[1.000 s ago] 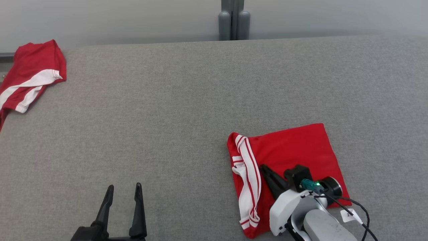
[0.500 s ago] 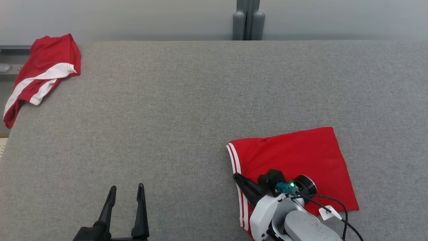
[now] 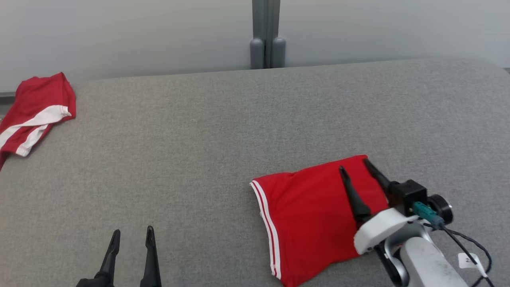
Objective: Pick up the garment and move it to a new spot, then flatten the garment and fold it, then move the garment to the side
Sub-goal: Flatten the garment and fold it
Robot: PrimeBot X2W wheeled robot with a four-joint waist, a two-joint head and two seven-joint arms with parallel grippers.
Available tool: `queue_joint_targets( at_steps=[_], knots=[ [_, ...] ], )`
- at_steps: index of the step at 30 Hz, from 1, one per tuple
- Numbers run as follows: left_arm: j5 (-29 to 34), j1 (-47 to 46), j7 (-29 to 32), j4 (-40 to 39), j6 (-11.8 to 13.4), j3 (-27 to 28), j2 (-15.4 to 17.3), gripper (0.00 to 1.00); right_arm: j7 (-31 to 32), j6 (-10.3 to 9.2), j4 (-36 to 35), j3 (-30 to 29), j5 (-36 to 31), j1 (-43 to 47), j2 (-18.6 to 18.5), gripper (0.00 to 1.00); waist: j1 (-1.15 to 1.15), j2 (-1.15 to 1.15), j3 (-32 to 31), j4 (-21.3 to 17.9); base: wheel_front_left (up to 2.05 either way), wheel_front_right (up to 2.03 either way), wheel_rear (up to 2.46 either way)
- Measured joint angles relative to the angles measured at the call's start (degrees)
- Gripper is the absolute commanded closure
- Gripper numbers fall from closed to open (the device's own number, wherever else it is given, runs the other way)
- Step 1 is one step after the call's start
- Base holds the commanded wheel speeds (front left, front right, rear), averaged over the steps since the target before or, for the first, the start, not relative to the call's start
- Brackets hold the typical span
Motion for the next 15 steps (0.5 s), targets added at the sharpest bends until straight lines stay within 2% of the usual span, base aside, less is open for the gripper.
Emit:
queue_joint_targets(
  at_steps=[2, 5, 9, 15],
  knots=[
    [0.29, 0.2, 0.0, 0.0, -0.49, 0.45, -0.01, 0.0, 0.0, 0.0, -2.64, -3.9, -1.71, 2.55, -1.38, 0.0, 0.0, 0.0, -0.72, -1.08, 0.0, 0.0, 0.0],
    [0.49, 0.25, 0.0, 0.04, -0.83, 1.48, -0.01, 0.0, -0.01, 0.0, -5.26, -6.81, -1.98, 5.57, -3.39, 0.0, 0.0, 0.0, -1.6, -2.42, 0.0, 0.0, 0.0],
    [0.43, 1.0, 0.0, 0.03, -1.03, 2.22, -0.02, 0.0, 0.0, 0.0, -6.27, -8.08, -0.92, 10.46, -6.45, 0.0, 0.0, 0.0, -2.87, -3.52, 0.0, 0.0, 0.0],
    [0.55, 4.1, 0.0, 1.09, -0.78, 3.67, -0.01, 0.0, 0.0, 0.0, -7.82, -8.8, 0.66, 14.94, -7.19, 0.0, 0.0, 0.0, -4.72, -4.14, 0.0, 0.0, 0.0]
  ],
)
